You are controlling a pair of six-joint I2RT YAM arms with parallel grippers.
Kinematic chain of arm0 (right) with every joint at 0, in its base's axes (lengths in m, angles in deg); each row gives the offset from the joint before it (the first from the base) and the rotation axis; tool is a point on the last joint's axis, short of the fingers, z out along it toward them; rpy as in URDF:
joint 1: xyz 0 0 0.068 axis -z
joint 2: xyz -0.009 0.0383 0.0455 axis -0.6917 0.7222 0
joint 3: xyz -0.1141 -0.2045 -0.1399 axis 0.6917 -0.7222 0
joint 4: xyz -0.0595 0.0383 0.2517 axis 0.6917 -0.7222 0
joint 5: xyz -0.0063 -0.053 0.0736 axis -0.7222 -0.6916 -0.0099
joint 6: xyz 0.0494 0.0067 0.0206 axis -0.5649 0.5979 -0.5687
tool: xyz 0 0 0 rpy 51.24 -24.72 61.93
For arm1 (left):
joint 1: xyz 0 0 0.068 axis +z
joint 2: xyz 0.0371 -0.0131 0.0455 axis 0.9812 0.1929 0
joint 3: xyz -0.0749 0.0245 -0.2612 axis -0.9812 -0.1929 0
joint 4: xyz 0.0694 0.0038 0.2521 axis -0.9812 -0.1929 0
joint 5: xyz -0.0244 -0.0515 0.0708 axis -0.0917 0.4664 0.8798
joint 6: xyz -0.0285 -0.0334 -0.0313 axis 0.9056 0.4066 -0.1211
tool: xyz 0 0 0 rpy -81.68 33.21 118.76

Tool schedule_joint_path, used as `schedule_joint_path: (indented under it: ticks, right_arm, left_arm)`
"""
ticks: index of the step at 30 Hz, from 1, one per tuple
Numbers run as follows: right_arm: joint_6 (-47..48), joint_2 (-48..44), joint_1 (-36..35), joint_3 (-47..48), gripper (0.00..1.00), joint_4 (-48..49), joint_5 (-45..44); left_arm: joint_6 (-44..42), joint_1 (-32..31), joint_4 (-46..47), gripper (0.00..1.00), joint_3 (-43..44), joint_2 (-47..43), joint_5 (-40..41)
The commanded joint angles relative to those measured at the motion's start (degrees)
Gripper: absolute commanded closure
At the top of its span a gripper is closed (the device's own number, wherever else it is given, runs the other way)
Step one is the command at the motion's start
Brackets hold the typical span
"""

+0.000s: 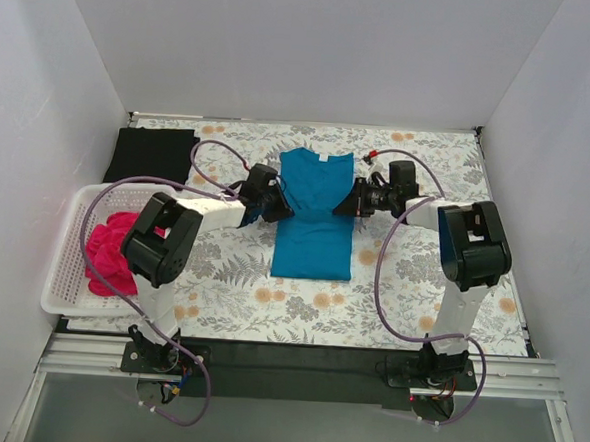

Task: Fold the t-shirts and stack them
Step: Fold the tshirt

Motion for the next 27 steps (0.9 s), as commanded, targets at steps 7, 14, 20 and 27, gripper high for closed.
schedule_joint_path:
  ticks: [7,14,20,27]
  right_arm:
    - [-7.4,11.9,5.9,0.4,0.84,14.1,9.0]
    - [-9.4,4.5,5.4,0.8,0.84,15.3,9.5]
    - [-16.0,0.7,-1.0,2.2,0.83,19.2,9.8]
    - [-26.5,10.1,-7.9,3.2,0.84,30.5,5.6]
  left_arm:
    - [4.9,2.1,4.6,0.96,-4.5,4.6,-0.4]
    - [4.6,2.0,4.9,0.93,-8.0,-2.5,1.9]
    - [1.7,2.0,1.9,0.82,-4.8,-9.9,5.0]
    - [0.1,2.0,-1.7,0.75,-8.1,-19.1,10.3]
